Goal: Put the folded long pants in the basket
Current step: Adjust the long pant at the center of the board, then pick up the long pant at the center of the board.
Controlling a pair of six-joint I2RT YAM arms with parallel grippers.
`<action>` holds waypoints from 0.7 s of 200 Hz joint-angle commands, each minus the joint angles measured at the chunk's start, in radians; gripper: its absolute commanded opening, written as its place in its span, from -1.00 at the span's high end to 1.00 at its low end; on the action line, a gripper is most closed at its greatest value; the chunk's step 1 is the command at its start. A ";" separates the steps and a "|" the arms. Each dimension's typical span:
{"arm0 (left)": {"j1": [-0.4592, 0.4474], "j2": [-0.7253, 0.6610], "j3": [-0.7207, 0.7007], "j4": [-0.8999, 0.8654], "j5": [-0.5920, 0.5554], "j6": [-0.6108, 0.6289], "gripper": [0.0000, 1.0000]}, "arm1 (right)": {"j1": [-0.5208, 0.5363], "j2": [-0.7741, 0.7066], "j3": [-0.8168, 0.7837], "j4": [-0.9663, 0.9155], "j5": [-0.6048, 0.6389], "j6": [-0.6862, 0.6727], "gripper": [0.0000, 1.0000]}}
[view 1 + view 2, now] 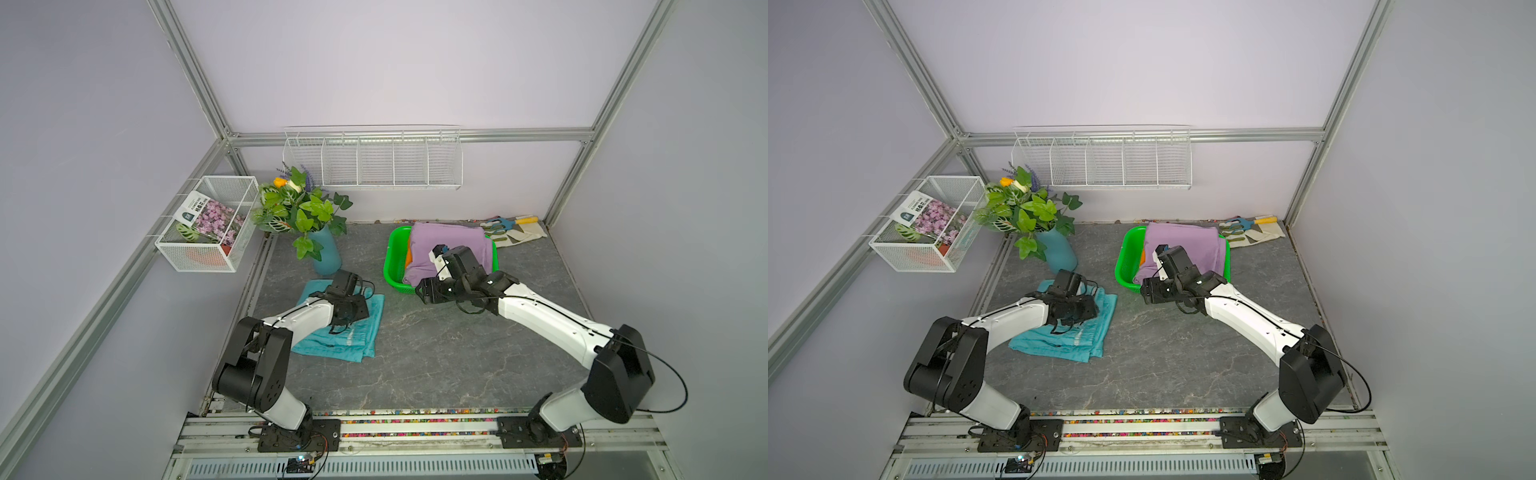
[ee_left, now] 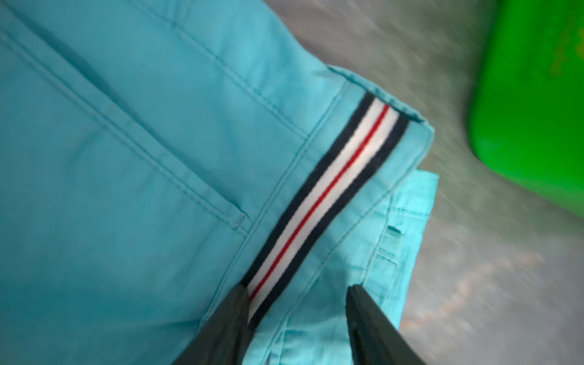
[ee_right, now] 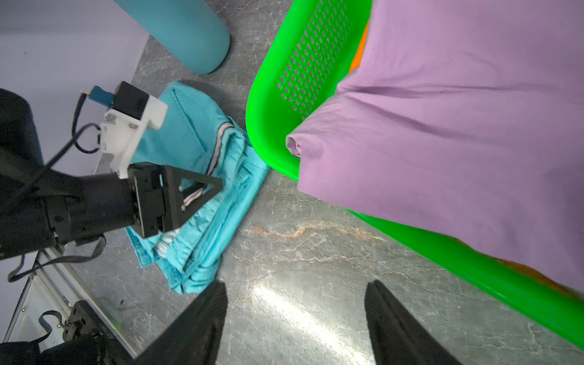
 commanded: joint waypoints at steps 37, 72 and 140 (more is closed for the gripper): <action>-0.047 -0.093 0.074 -0.155 0.072 -0.122 -0.10 | 0.038 0.025 -0.065 0.067 -0.040 0.066 -0.48; -0.002 -0.124 0.241 -0.236 0.070 -0.042 -0.16 | 0.095 0.045 -0.099 0.094 -0.093 0.151 -0.64; 0.210 -0.088 0.217 -0.287 0.124 0.125 -0.12 | 0.140 0.281 -0.202 0.428 -0.328 0.424 -0.77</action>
